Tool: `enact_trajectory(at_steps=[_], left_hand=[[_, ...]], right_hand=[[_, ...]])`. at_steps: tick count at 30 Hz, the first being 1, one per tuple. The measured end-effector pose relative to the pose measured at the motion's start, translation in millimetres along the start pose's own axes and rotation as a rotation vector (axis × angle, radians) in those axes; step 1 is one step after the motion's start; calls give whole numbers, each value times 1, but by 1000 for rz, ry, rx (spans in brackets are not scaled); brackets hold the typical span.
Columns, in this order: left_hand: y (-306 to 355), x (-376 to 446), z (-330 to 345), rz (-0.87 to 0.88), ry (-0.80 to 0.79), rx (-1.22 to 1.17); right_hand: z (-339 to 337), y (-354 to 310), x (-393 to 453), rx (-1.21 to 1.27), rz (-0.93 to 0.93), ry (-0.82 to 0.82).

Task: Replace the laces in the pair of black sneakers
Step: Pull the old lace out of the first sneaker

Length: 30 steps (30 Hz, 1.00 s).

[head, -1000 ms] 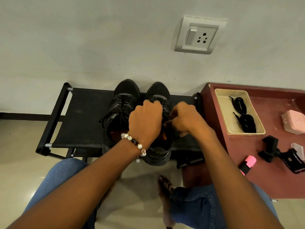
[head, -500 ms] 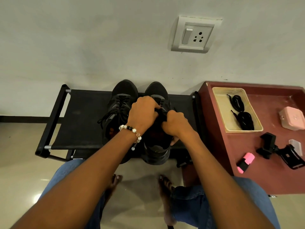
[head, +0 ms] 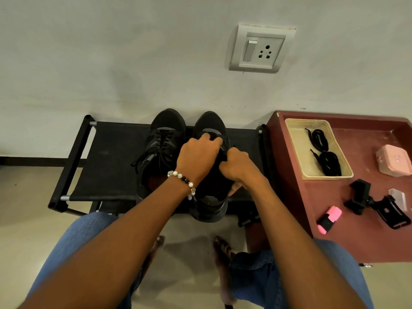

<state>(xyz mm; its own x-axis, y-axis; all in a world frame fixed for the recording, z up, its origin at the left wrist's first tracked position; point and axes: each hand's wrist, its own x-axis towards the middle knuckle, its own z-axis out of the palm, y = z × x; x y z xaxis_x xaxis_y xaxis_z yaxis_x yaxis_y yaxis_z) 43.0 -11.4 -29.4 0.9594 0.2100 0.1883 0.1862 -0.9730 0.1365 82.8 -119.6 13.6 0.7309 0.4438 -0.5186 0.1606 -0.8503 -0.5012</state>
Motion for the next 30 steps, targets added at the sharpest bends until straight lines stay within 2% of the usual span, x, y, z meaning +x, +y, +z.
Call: enact_trajectory(at_steps=[2, 5, 10, 12, 14, 16, 18, 20, 22, 27, 30], left_hand=[[0, 1, -1, 8, 6, -7], [-2, 0, -6, -106, 56, -127], [-18, 6, -15, -632, 0, -646], [-22, 7, -16, -733, -36, -804], [-23, 7, -19, -632, -39, -796], [-26, 8, -26, -409, -57, -713], [-26, 9, -35, -172, -107, -568], [-25, 9, -36, -52, -138, -336], [-21, 6, -33, -17, -139, -130], [-11, -1, -24, 48, -32, 174], [-7, -3, -18, 49, 103, 184]], right_hand=[[-1, 1, 1, 2, 11, -1], [-1, 0, 3, -16, 28, -15], [1, 0, 4, -39, 51, -30], [2, 1, 5, -67, 58, -12], [4, 2, 6, -126, 72, 11], [4, 2, 6, -168, 82, 26], [4, 2, 7, -167, 84, 32], [5, 1, 6, -157, 87, 31], [6, 1, 5, -165, 85, 28], [4, 0, 5, -182, 84, 41], [3, -1, 4, -164, 81, 20]])
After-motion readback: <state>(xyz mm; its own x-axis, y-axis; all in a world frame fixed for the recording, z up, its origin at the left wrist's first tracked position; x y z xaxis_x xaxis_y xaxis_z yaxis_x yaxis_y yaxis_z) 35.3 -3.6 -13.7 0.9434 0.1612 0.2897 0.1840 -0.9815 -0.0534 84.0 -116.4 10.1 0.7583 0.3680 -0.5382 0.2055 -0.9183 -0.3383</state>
